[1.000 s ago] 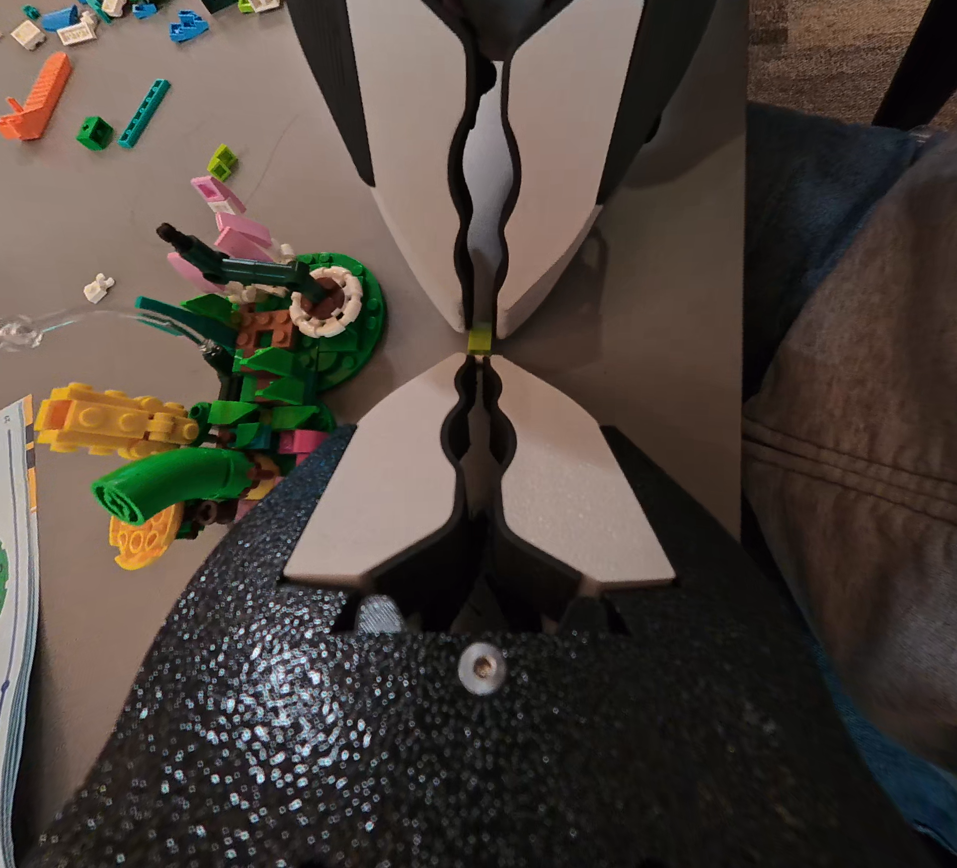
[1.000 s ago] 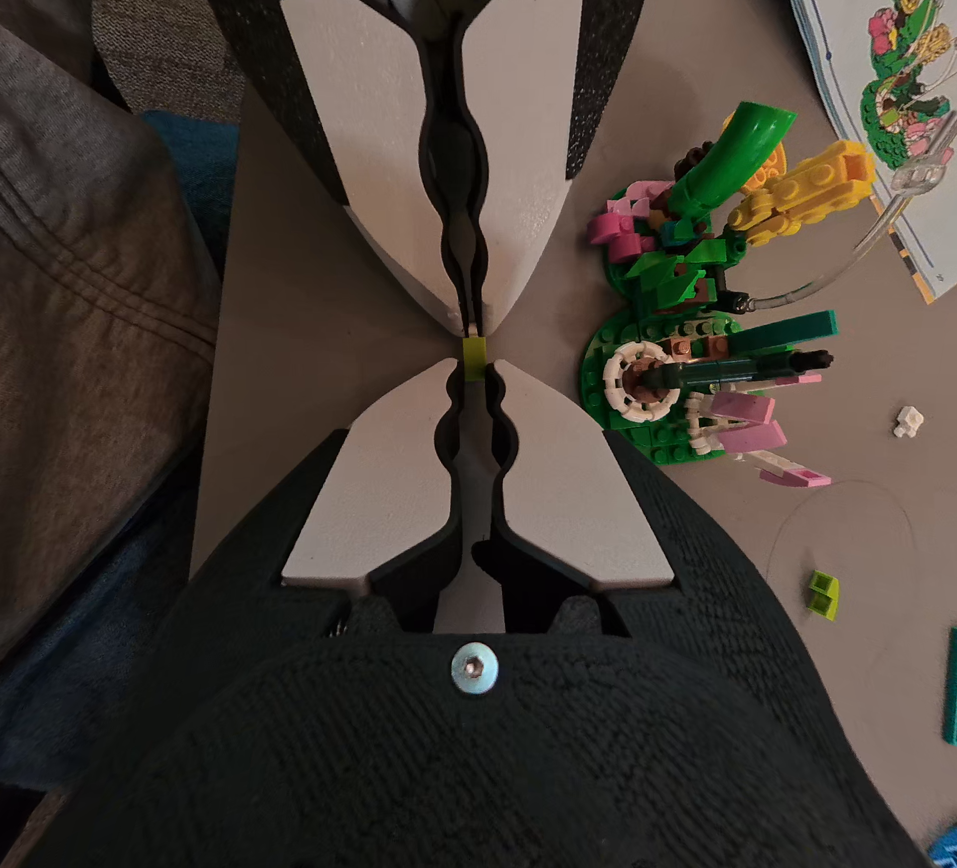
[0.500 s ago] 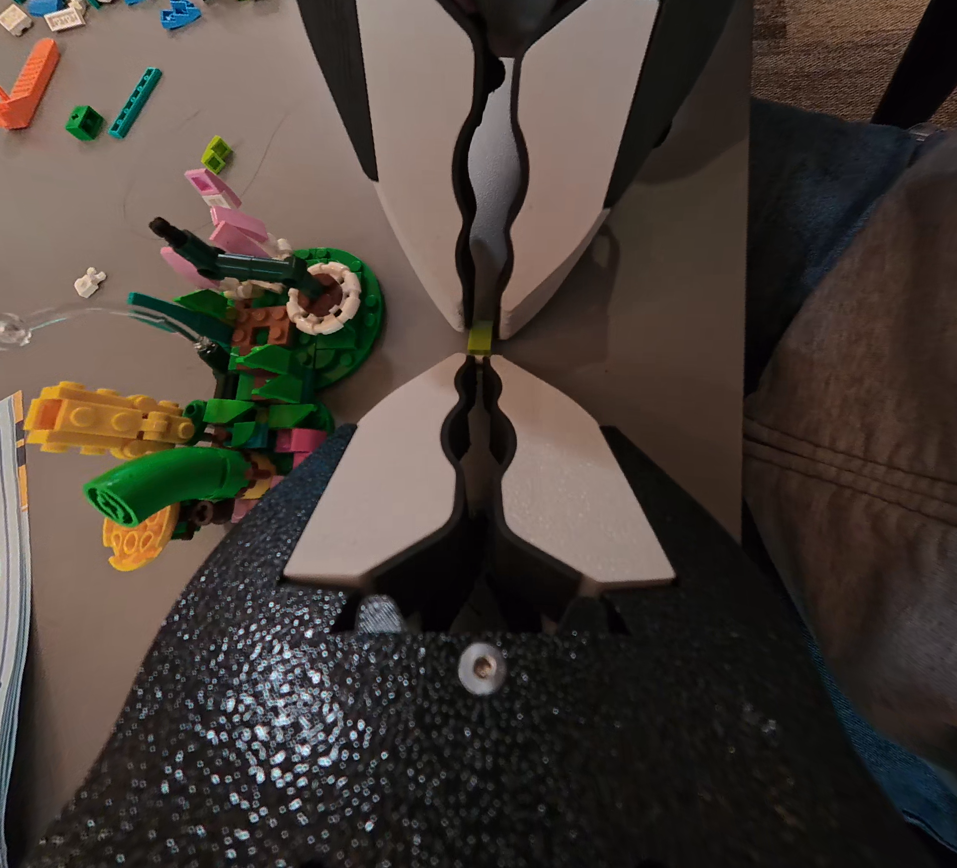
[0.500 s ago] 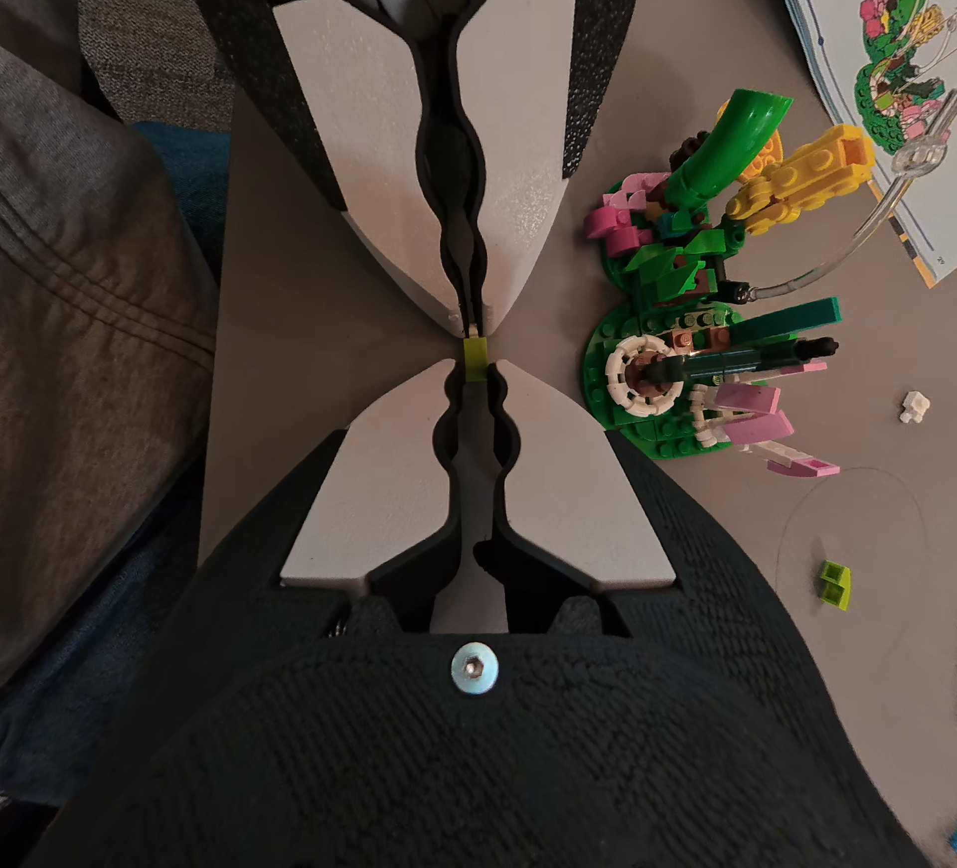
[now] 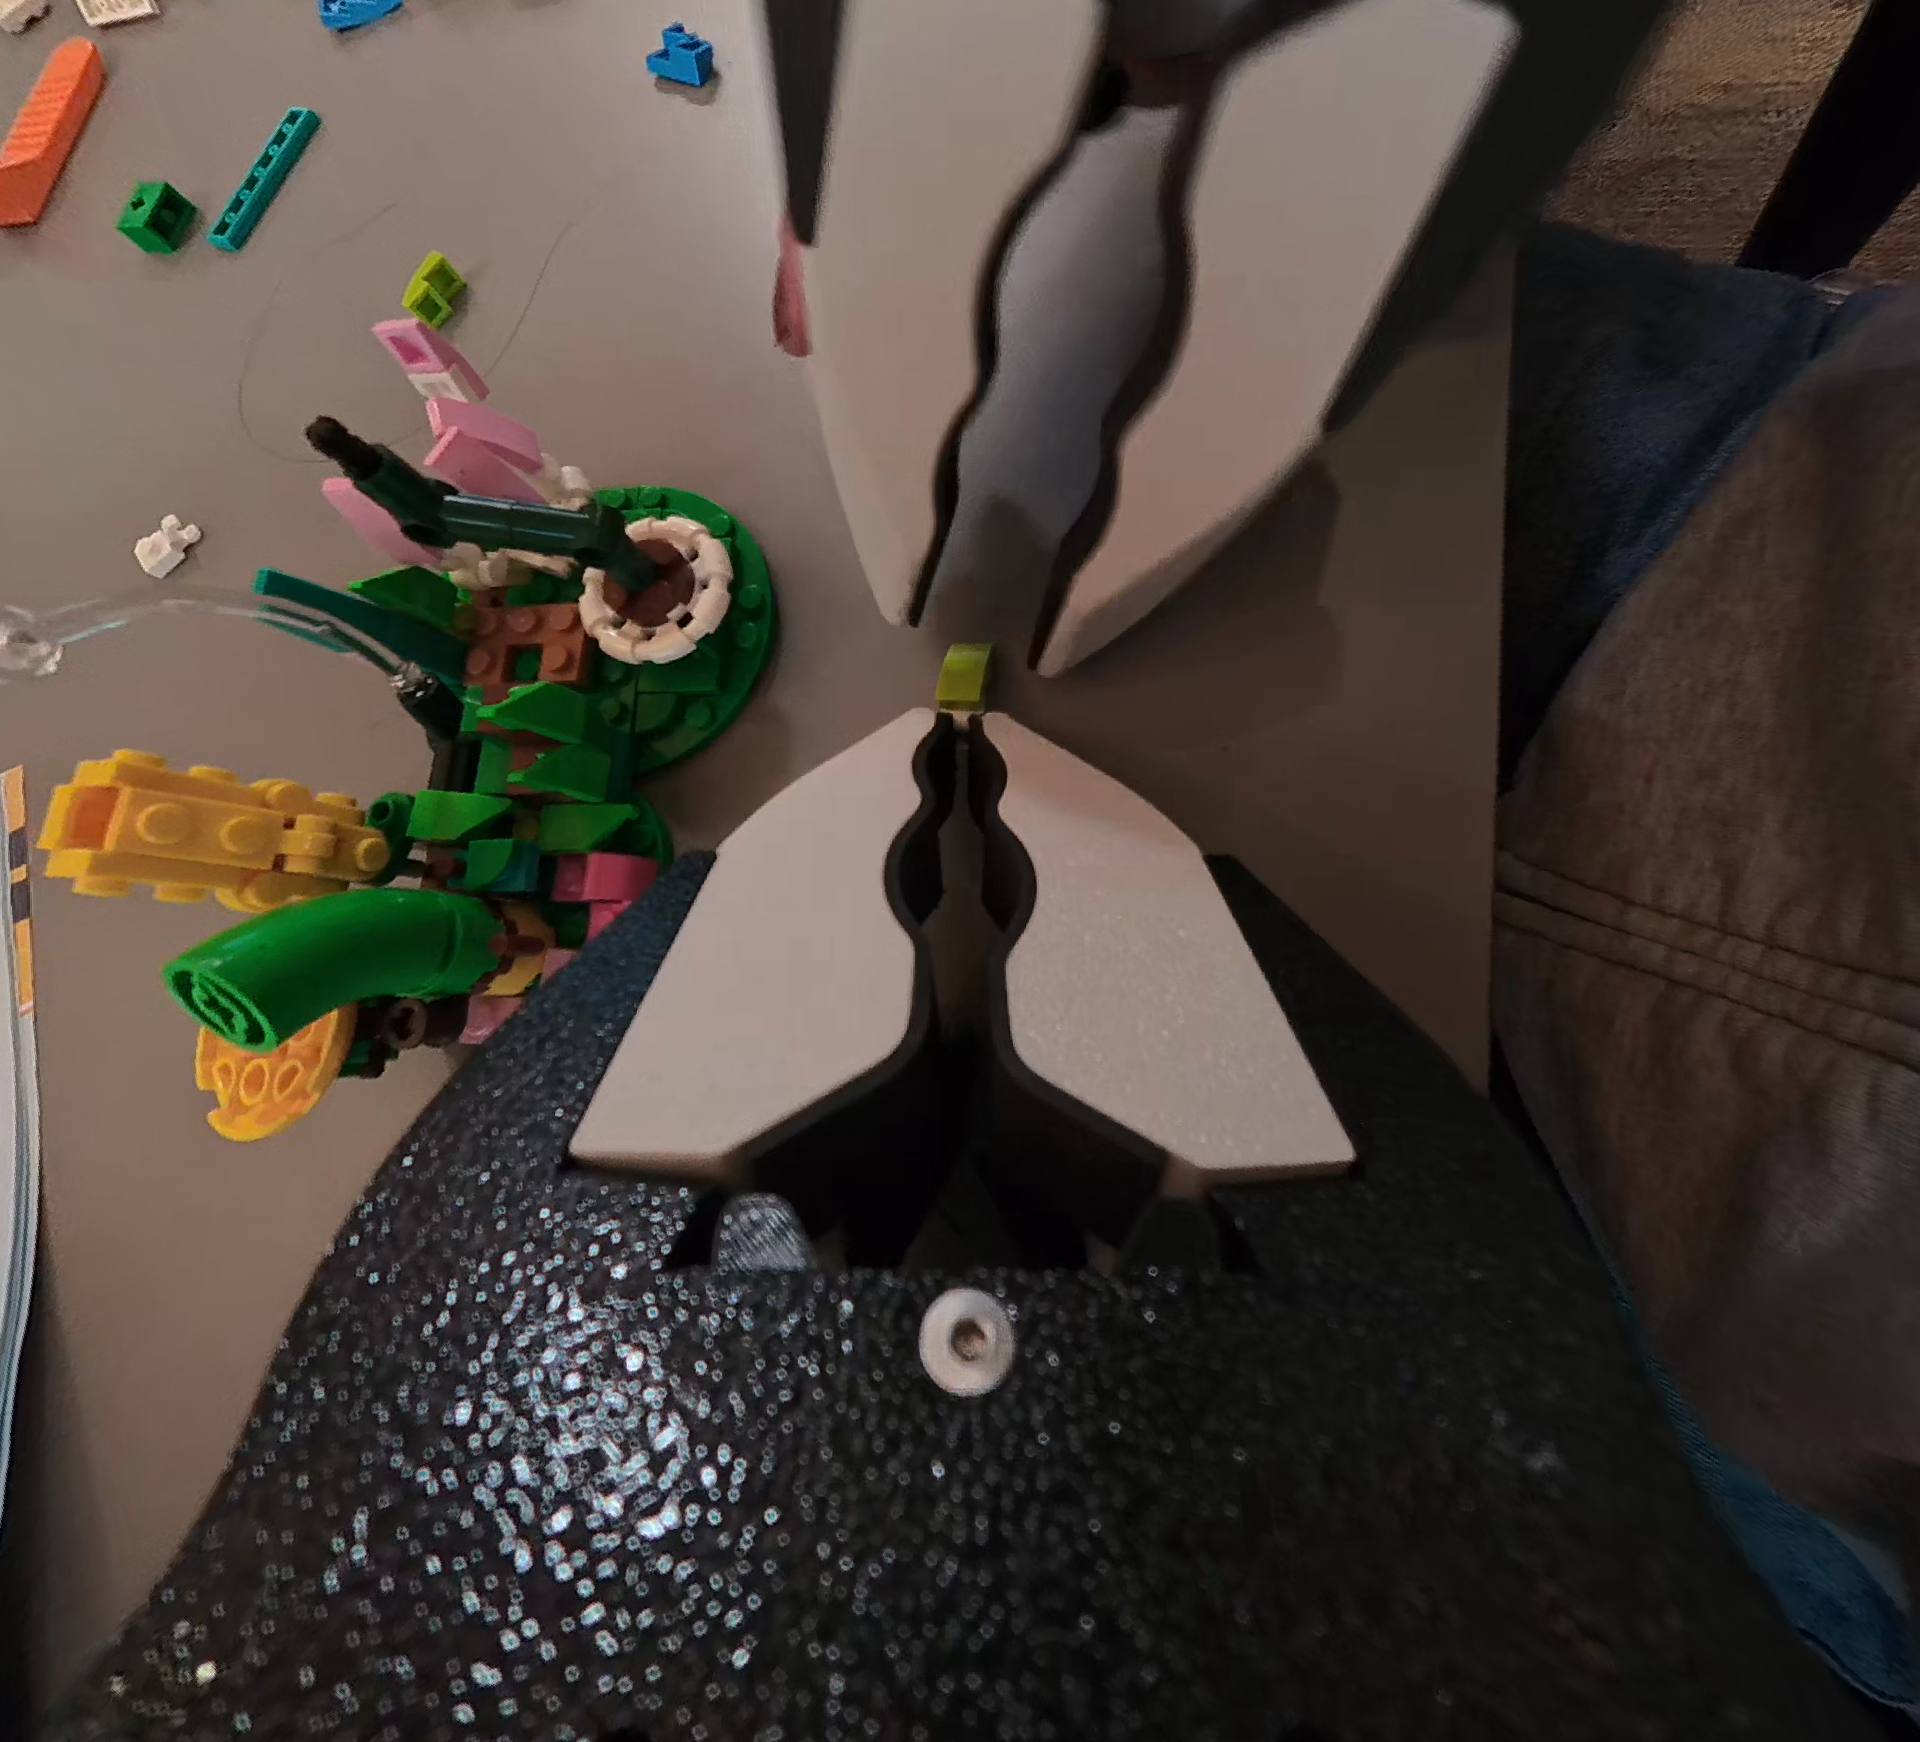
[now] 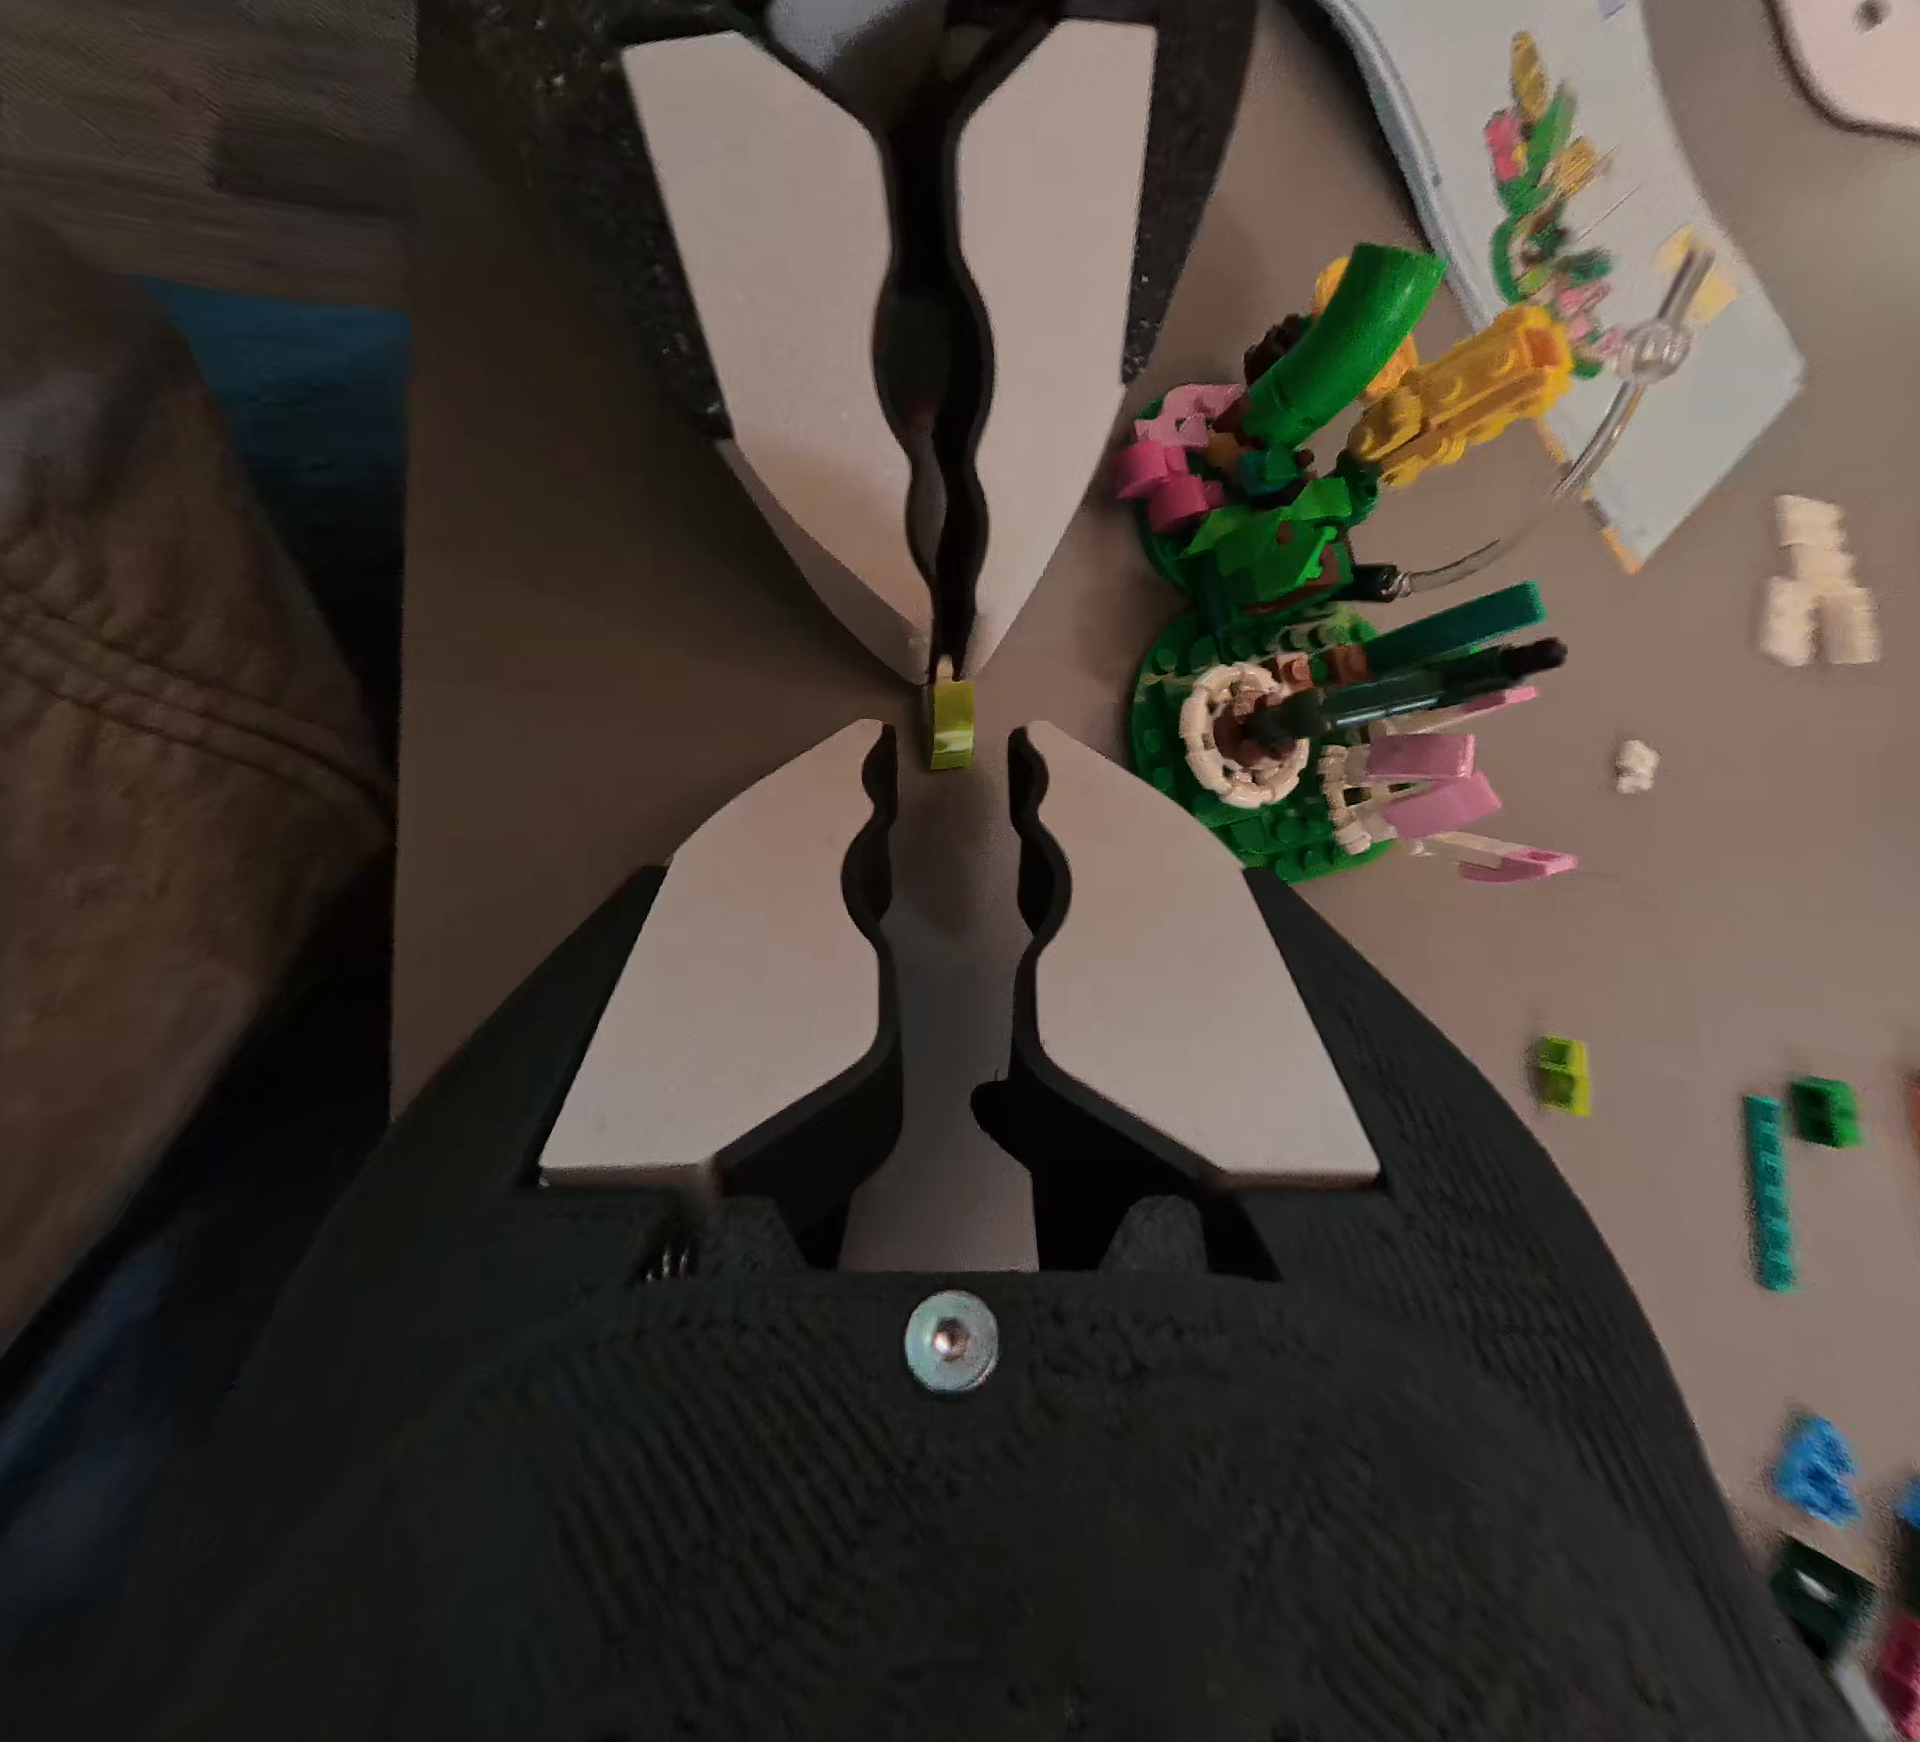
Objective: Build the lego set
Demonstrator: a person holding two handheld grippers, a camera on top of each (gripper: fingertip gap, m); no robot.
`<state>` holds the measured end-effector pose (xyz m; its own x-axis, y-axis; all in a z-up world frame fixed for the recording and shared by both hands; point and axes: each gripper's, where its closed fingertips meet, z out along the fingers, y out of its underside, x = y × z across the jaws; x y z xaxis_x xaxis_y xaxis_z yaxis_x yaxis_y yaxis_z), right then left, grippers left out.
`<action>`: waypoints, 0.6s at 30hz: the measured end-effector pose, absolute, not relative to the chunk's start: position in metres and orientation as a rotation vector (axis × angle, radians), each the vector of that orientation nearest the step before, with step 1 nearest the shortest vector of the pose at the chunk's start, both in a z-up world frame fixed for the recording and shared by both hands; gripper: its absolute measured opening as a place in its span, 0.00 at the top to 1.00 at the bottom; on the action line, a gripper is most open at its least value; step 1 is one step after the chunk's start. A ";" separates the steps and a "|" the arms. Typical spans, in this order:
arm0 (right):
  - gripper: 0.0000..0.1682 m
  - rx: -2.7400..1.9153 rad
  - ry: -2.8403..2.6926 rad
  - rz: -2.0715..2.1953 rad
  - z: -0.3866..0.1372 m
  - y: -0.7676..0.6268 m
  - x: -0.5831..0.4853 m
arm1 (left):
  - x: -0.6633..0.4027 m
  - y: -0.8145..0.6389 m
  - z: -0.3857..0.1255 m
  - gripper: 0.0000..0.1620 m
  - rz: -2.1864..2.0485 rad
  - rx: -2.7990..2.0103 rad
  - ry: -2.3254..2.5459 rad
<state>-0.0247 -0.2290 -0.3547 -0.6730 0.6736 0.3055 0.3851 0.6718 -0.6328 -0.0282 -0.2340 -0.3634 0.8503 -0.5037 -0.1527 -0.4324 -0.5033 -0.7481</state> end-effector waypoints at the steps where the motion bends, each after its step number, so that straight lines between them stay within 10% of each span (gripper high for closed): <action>1: 0.88 -0.784 -2.329 0.681 -0.355 -0.230 -0.025 | -0.028 -0.234 -0.363 0.98 -0.111 -2.174 0.673; 18: 0.93 -0.773 -2.273 0.591 -0.358 -0.233 -0.028 | -0.029 -0.234 -0.364 0.99 -0.132 -2.186 0.654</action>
<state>-0.0276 -0.2330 -0.3584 -0.6098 0.6613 0.4369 0.3649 0.7236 -0.5859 -0.0295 -0.2335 -0.3636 0.8588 -0.4967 -0.1252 -0.4097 -0.5194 -0.7499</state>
